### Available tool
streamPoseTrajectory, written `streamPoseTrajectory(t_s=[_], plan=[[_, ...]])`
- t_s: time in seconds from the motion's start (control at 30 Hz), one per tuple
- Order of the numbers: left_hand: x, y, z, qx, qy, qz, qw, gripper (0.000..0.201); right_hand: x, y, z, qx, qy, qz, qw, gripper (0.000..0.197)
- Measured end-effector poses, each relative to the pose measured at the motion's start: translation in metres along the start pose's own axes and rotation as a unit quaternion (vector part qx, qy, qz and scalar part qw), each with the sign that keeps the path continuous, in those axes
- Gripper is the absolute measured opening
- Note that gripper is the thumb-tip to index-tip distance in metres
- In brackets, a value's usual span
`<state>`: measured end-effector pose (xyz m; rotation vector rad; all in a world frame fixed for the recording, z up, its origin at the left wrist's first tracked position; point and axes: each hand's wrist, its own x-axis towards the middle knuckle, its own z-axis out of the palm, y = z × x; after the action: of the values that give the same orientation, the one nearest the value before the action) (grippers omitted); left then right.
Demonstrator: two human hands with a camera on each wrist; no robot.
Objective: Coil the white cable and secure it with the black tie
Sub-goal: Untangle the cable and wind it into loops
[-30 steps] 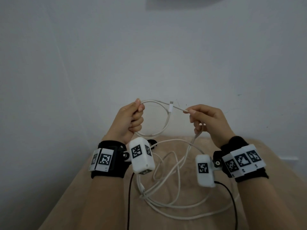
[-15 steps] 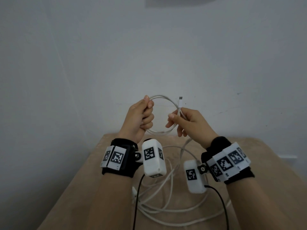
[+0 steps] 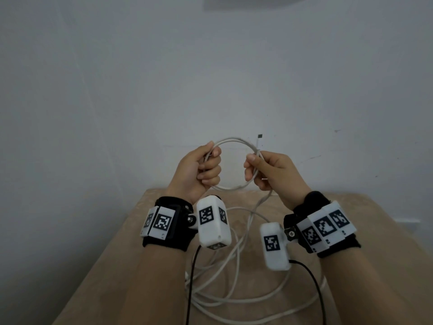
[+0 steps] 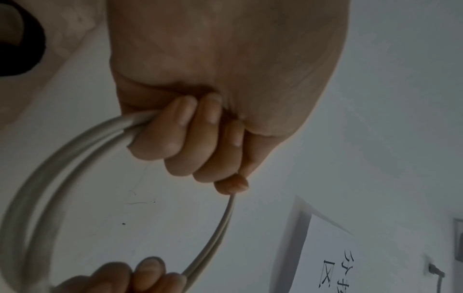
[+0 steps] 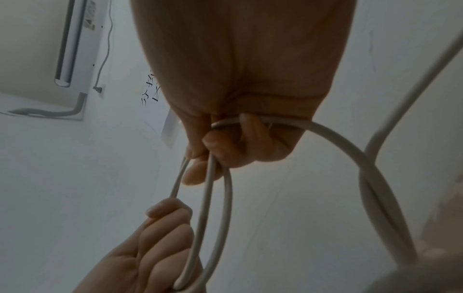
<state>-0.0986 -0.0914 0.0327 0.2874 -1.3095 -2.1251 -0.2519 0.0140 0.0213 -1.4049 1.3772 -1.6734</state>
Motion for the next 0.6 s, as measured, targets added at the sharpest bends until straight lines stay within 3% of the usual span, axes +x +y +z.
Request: streamPoseTrajectory(t_s=[0.3,0.6], plan=[[-0.001,-0.002,-0.006,0.107,0.018,-0.027,0.994,0.037,0.001,0.006,-0.002,-0.045,-0.024,0.024,0.998,0.028],[0.001,-0.005,0.0,0.067,0.015,-0.024,0.997,0.035,0.004,0.011,0.0,-0.082,-0.007,0.012,0.997,0.026]])
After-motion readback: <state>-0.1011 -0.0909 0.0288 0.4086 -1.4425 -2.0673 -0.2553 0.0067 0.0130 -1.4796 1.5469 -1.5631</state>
